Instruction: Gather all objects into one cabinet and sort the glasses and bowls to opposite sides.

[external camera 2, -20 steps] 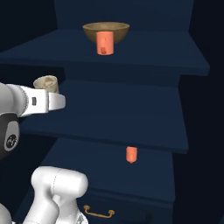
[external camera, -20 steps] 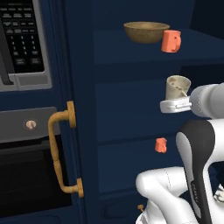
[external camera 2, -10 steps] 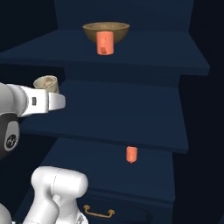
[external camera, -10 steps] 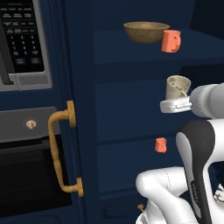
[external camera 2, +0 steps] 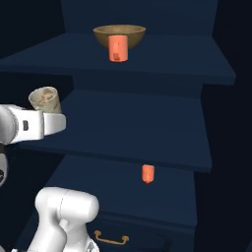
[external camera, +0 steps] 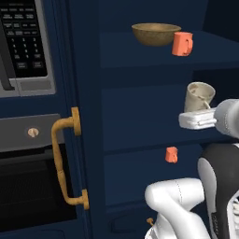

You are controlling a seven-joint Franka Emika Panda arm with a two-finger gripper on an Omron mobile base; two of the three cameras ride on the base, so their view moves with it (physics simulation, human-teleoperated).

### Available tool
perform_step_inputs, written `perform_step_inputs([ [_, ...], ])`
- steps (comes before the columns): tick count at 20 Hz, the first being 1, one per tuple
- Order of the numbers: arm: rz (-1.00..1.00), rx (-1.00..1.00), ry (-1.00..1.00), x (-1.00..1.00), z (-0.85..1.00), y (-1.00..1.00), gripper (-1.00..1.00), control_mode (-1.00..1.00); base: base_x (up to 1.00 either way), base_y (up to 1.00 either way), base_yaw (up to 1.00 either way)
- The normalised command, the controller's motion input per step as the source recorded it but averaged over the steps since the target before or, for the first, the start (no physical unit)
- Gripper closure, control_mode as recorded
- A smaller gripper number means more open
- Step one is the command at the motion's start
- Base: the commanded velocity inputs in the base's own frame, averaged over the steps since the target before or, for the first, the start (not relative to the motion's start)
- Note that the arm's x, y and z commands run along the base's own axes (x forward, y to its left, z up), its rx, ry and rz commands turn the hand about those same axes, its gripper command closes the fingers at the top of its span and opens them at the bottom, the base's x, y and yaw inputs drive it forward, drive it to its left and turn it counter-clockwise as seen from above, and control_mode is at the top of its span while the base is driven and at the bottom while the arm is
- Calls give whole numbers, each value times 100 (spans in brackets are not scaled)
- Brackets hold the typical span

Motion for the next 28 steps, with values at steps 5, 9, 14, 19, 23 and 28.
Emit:
perform_step_inputs([
  [5, -8, 1, -10, -84, 80, -24, 100, -100, 0, 0, 0],
  [9, -6, 1, 0, -73, 98, -22, 100, -100, 0, 0, 0],
  [14, -3, 2, 26, -74, 23, -16, 100, -100, 0, 0, 0],
  [19, -2, -7, 11, -38, -6, -57, 100, -100, 0, 0, 0],
  [23, -1, -18, -6, 12, -12, -55, 100, -100, 0, 0, 0],
  [28, 0, -16, -16, 54, -17, -39, 100, -100, 0, 0, 0],
])
